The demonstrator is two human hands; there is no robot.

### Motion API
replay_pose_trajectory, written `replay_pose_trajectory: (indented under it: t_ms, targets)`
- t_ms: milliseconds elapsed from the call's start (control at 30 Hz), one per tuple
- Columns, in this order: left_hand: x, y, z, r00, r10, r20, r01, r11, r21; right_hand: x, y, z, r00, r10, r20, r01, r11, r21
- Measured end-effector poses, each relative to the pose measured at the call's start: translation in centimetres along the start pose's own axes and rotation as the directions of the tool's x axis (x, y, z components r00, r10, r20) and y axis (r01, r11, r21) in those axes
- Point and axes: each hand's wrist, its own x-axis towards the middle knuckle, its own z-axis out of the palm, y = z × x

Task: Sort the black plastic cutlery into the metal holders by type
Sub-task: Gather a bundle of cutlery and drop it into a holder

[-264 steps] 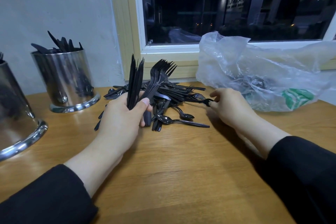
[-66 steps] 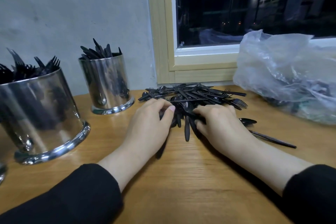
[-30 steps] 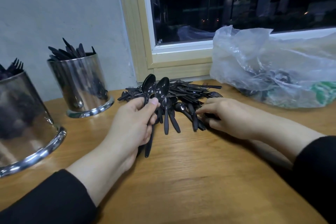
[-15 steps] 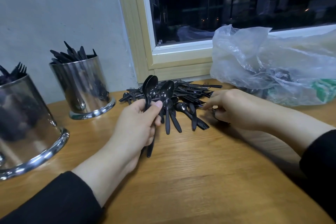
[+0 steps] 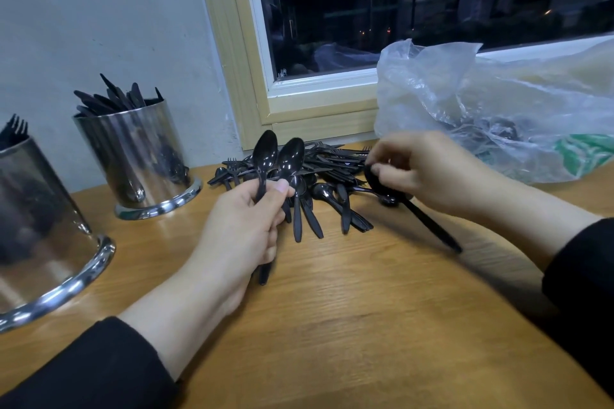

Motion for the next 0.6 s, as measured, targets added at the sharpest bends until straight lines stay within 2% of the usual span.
replay_pose_trajectory:
  t_ms: [67, 100, 200, 300, 400, 500, 600]
  targets:
    - [-0.1, 0.0, 0.2, 1.0, 0.024, 0.006, -0.024, 0.999, 0.025, 0.0, -1.3, -0.5, 0.986, 0.025, -0.163, 0.005, 0.983, 0.186]
    - [-0.1, 0.0, 0.3, 0.999, 0.04, 0.006, -0.041, 0.998, 0.038, 0.0, -1.8, -0.5, 0.979, 0.051, -0.199, 0.006, 0.961, 0.276]
    - [-0.2, 0.0, 0.7, 0.998, 0.051, 0.022, -0.051, 0.999, -0.003, -0.3, -3.1, 0.4, 0.972, 0.143, -0.185, -0.033, 0.866, 0.499]
    - [-0.8, -0.1, 1.4, 0.995, 0.01, 0.101, -0.009, 1.0, -0.012, -0.6, -3.7, 2.0, 0.965, 0.229, -0.129, -0.081, 0.726, 0.682]
    - [-1.6, 0.0, 2.0, 0.985, -0.029, 0.17, 0.031, 0.999, -0.012, -0.7, -4.0, 3.3, 0.961, 0.238, -0.14, -0.096, 0.763, 0.64]
    - [-1.9, -0.1, 2.4, 0.983, -0.032, 0.182, 0.028, 0.999, 0.027, -0.6, -3.9, 3.3, 0.971, 0.181, -0.157, -0.063, 0.825, 0.562]
    - [-1.7, 0.0, 2.3, 0.991, -0.052, 0.12, 0.053, 0.999, -0.004, -0.2, -2.5, 2.3, 0.973, 0.167, -0.16, -0.107, 0.938, 0.33]
